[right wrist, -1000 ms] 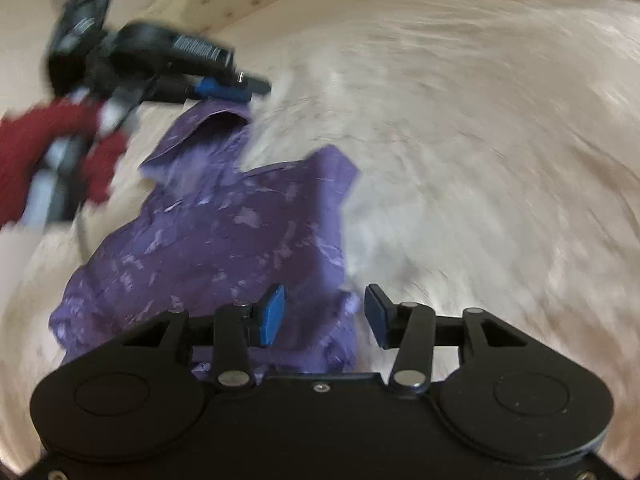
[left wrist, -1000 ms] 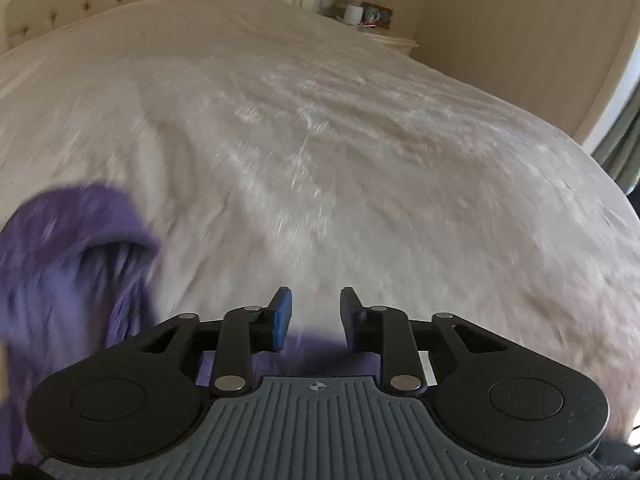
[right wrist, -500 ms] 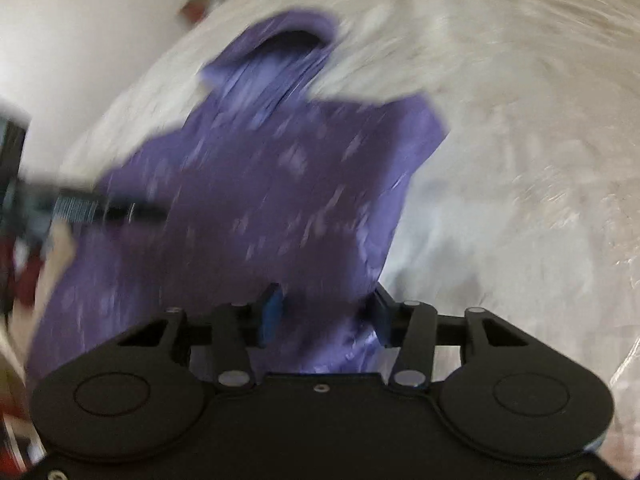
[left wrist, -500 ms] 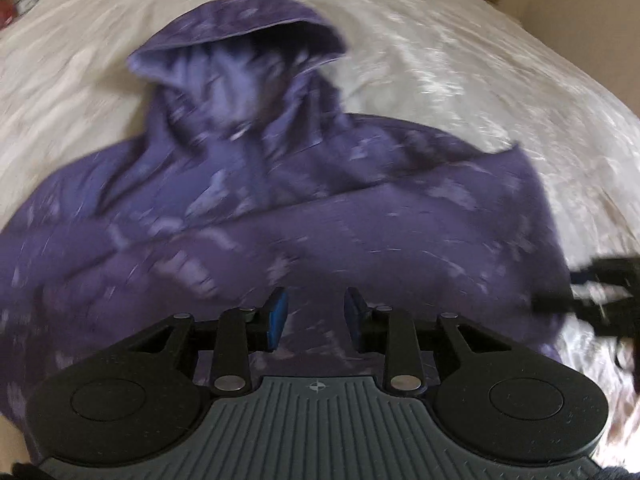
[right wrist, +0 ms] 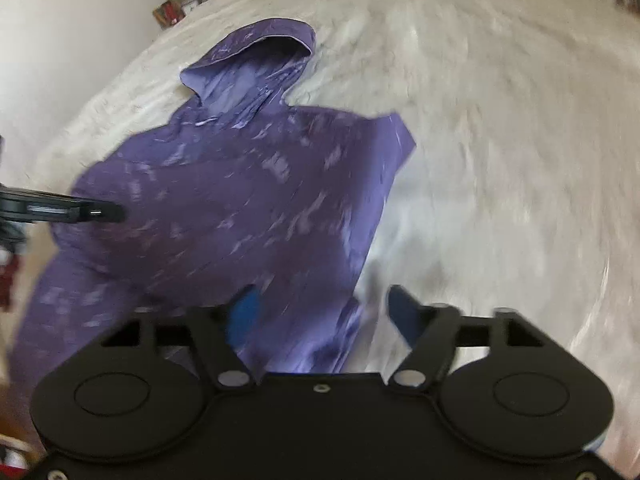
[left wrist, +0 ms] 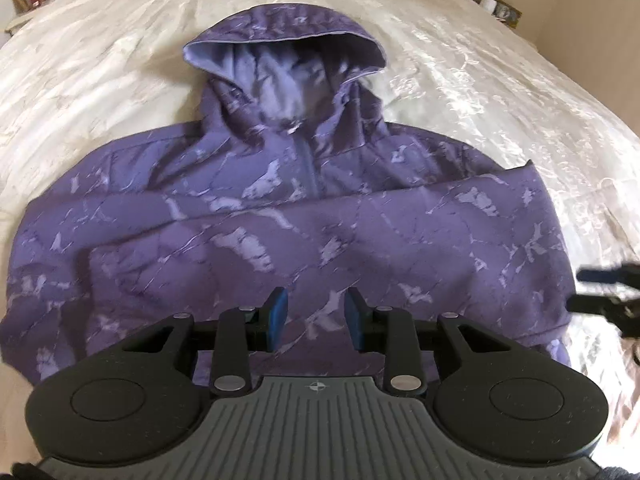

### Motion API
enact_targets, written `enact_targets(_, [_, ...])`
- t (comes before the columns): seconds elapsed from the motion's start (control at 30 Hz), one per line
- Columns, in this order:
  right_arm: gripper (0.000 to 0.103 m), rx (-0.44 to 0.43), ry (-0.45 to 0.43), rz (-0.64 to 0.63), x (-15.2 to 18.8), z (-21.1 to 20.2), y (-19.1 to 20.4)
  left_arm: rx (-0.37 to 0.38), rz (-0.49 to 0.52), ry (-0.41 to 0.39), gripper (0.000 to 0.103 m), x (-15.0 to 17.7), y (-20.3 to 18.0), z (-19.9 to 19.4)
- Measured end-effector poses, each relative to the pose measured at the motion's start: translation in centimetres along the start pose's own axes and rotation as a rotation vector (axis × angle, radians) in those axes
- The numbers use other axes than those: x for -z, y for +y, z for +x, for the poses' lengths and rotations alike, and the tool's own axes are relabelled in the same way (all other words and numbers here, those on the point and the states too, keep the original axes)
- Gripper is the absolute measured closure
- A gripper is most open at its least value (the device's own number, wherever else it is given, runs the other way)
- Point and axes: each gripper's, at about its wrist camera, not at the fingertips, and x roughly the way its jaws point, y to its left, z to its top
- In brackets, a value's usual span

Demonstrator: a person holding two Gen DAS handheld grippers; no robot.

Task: Fold large clothes

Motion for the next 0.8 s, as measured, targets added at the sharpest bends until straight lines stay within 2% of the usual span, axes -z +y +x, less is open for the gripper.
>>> enact_targets(0.1, [0.026,-0.048,0.101,-0.017,-0.8,3.6,0.2,-0.008,-0.012,0.001,0.073,0.5,0.6,-0.6])
enact_targets(0.13, [0.029,-0.079,0.141,-0.007,-0.8,4.6,0.2,-0.01,-0.016,0.0,0.073,0.7,0.8,-0.9])
enact_targets(0.17, [0.04,-0.111,0.175,0.009,-0.8,5.2,0.0,-0.012,-0.019,-0.002,0.073,0.8,1.1,-1.1])
enact_targets(0.2, [0.045,-0.117,0.183,0.036,-1.0,5.2,0.0,-0.015,-0.02,-0.007,0.073,1.0,1.4,-1.5])
enact_targets(0.23, [0.065,-0.135,0.167,0.08,-1.1,4.6,-0.3,-0.018,-0.018,-0.013,0.073,1.0,1.6,-1.7])
enact_targets(0.27, [0.071,-0.175,0.14,0.162,-1.2,3.9,-1.0,-0.022,-0.014,-0.023,0.072,1.2,1.9,-2.1])
enact_targets(0.3, [0.071,-0.178,0.118,0.222,-1.0,3.0,-1.7,-0.026,-0.011,-0.028,0.072,1.3,2.1,-2.3])
enact_targets(0.37, [0.069,-0.08,0.127,0.298,-0.3,3.1,-2.8,-0.041,-0.008,-0.022,0.072,1.5,2.8,-2.2])
enact_targets(0.4, [0.066,-0.037,0.147,0.311,0.1,3.5,-3.1,-0.051,-0.012,-0.013,0.072,1.6,3.2,-2.1])
enact_targets(0.47, [0.061,-0.01,0.145,0.331,0.4,3.5,-2.9,-0.071,-0.021,0.004,0.072,1.6,4.1,-2.0])
enact_targets(0.53, [0.055,0.03,0.099,0.319,0.1,2.3,-1.7,-0.085,-0.025,-0.005,0.072,1.5,4.8,-2.3])
enact_targets(0.63, [0.054,0.142,-0.019,0.277,-0.3,0.0,0.7,-0.091,-0.007,-0.027,0.071,1.4,5.6,-3.0])
enact_targets(0.7, [0.045,0.202,-0.095,0.235,-0.6,-1.2,2.6,-0.103,0.014,-0.041,0.07,1.4,5.9,-3.3])
enact_targets(0.8, [0.04,0.254,-0.164,0.139,-1.6,-1.3,5.3,-0.101,0.025,-0.054,0.063,1.3,6.4,-3.4])
